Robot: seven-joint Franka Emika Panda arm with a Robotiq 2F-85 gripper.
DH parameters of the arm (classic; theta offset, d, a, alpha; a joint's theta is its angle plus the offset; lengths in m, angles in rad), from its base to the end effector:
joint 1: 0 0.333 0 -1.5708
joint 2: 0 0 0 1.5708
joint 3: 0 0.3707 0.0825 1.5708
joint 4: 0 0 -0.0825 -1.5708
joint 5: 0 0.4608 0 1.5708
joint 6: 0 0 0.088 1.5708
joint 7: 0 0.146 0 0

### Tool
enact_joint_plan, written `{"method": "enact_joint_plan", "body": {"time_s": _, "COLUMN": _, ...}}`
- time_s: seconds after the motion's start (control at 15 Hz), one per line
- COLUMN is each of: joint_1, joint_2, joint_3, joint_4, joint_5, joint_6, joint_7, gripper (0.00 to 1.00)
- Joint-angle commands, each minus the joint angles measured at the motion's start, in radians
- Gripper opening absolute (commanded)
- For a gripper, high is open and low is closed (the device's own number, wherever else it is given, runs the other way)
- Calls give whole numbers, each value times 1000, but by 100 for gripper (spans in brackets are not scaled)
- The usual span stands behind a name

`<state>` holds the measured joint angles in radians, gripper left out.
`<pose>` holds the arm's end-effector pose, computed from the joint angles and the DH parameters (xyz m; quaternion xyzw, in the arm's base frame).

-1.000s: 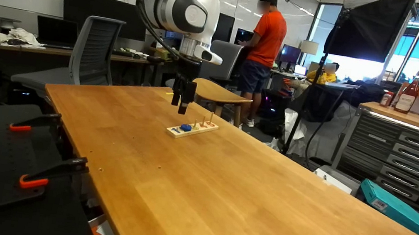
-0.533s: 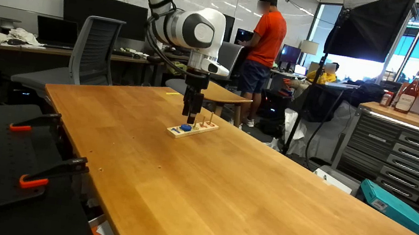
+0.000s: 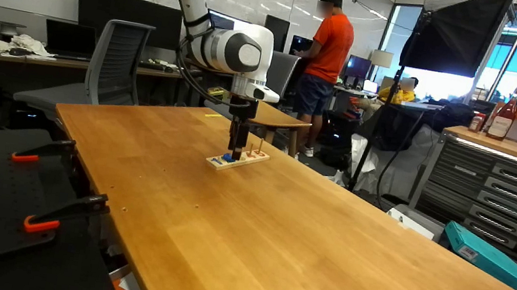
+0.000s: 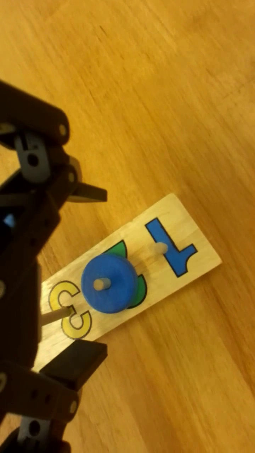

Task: Put the blue disk on the rack on the table

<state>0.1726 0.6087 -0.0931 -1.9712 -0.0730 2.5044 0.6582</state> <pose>0.6704 0.0507 0.0935 0.9667 -0.2487 -0.0175 0.0577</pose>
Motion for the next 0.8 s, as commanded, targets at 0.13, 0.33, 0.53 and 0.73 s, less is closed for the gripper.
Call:
{"method": "enact_joint_plan", "body": {"time_s": 0.13, "joint_1": 29, "joint_2": 71, "joint_3": -29, "joint_4": 77, "joint_5": 0, "joint_6": 18, "joint_7": 40, "gripper": 68}}
{"method": "enact_joint_plan", "body": {"time_s": 0.33, "joint_1": 20, "joint_2": 75, "joint_3": -22, "joint_4": 83, "joint_5": 11, "joint_6": 17, "joint_7": 32, "gripper": 42}}
{"method": "enact_joint_plan", "body": {"time_s": 0.53, "joint_1": 8, "joint_2": 66, "joint_3": -14, "joint_4": 81, "joint_5": 27, "joint_6": 10, "joint_7": 21, "gripper": 21}}
{"method": "enact_joint_plan", "body": {"time_s": 0.73, "joint_1": -14, "joint_2": 14, "joint_3": 5, "joint_4": 53, "joint_5": 60, "joint_6": -6, "joint_7": -8, "gripper": 17}}
